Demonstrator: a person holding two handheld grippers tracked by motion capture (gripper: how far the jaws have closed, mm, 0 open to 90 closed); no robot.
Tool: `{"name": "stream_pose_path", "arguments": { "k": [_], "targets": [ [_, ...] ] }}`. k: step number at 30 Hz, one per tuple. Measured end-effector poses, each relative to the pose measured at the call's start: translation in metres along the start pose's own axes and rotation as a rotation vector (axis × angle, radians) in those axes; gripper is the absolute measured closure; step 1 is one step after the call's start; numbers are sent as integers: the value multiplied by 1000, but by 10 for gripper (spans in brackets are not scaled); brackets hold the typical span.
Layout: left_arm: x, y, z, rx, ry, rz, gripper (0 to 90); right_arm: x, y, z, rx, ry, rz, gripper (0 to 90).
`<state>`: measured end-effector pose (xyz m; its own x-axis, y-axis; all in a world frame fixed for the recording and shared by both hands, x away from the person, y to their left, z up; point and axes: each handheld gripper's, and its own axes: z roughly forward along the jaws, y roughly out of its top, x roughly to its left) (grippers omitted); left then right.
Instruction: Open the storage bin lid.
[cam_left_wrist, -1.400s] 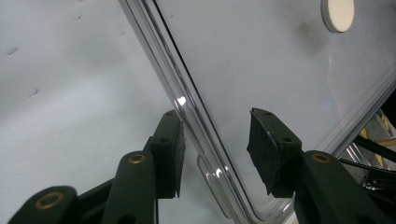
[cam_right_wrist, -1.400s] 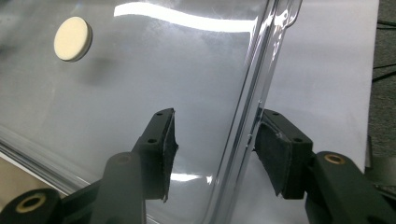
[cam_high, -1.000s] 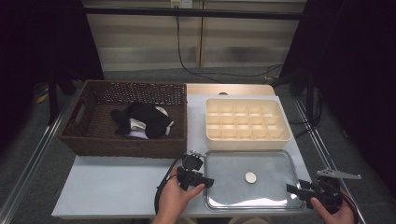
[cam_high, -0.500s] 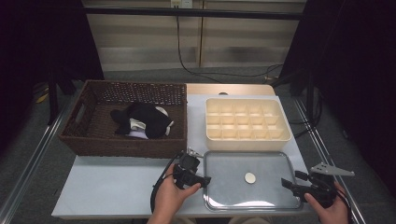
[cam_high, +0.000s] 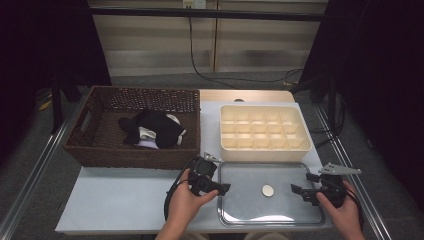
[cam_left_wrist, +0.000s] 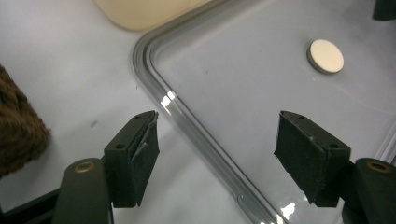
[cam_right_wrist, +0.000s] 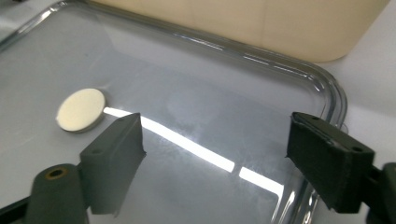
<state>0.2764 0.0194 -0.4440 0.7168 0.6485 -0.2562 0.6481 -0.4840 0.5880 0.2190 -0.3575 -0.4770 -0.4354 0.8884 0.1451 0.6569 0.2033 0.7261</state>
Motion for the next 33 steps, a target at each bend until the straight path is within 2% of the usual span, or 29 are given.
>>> {"name": "stream_pose_path", "arguments": {
  "k": [1,2,4,8,14,21,33],
  "targets": [
    [0,2,-1,2,1,5,297,0,0,0,0,0,0,170],
    [-1,6,-1,1,-3,15,292,0,2,4,15,-7,-33,156],
    [-3,13,-3,-3,-9,25,288,1,4,7,24,-16,-47,152],
    [-2,23,-6,-10,-12,40,278,2,4,13,11,-31,-85,147],
    [-1,35,-11,-27,-10,36,275,7,3,17,8,-54,-142,143],
    [-2,46,-18,-40,-5,40,272,7,2,17,10,-55,-143,141],
    [0,65,-19,-37,0,42,271,7,1,17,-1,-52,-146,141]
  ]
}}
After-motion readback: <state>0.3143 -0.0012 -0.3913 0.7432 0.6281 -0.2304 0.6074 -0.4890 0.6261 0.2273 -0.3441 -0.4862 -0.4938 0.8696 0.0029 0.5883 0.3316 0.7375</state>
